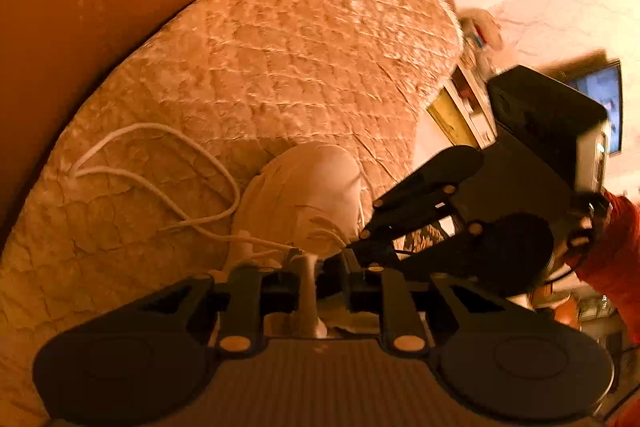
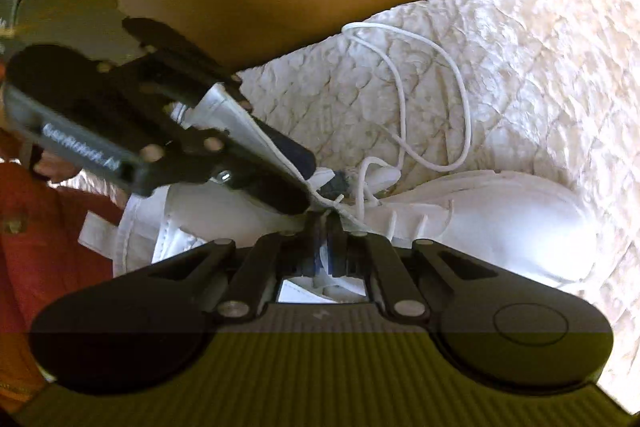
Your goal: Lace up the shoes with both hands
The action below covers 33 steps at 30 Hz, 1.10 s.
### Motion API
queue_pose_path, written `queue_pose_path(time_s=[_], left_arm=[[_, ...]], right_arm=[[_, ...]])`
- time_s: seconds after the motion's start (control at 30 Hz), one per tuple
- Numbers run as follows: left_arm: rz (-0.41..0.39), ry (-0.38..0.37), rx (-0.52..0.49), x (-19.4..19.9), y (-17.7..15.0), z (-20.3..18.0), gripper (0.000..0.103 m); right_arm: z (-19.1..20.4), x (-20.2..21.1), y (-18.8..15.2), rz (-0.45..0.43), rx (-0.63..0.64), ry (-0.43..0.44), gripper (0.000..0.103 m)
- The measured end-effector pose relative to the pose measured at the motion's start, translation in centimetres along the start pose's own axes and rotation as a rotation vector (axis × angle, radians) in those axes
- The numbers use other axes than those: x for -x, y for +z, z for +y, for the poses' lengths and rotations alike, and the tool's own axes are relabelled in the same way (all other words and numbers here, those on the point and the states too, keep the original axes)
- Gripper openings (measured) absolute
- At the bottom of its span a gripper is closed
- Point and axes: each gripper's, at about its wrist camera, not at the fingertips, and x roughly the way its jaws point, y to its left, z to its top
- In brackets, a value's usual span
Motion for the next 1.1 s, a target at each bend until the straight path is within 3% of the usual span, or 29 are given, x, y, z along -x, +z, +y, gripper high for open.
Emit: queue_pose_path(time_s=[0.13, 0.23, 0.3, 0.5, 0.6, 0.93, 1.1], left_arm=[[-0.064, -0.082, 0.059, 1.9, 1.2, 1.2, 0.025], [-0.115, -0.051, 0.090, 3.4, 2.9, 2.3, 0.025], [-0.053, 0.011, 0.070, 2.8, 3.7, 2.3, 0.025], [0.196, -0.038, 0.159, -1.9, 4.1, 2.6, 0.025], [0.256, -0.038, 0.242, -3.2, 4.1, 3.3, 0.025], [0.244, -0.011, 0.334, -4.8, 3.0, 2.4, 0.025], [0.233, 0.000, 0.302, -5.0, 2.6, 1.0, 0.018]], right_arm=[[-0.9, 0.2, -0.9, -0.059, -0.100, 0.029, 0.007], [-1.2, 0.4, -2.2, -0.126, -0.146, 0.045, 0.007], [-1.6, 0.5, -3.1, -0.173, -0.187, 0.056, 0.007], [-1.9, 1.0, -5.2, -0.260, -0.219, 0.067, 0.007], [-2.0, 0.9, -5.7, -0.278, -0.222, 0.072, 0.007], [-1.7, 1.3, -7.2, -0.321, -0.221, 0.067, 0.007], [-1.9, 1.7, -6.7, -0.279, -0.233, 0.067, 0.007]])
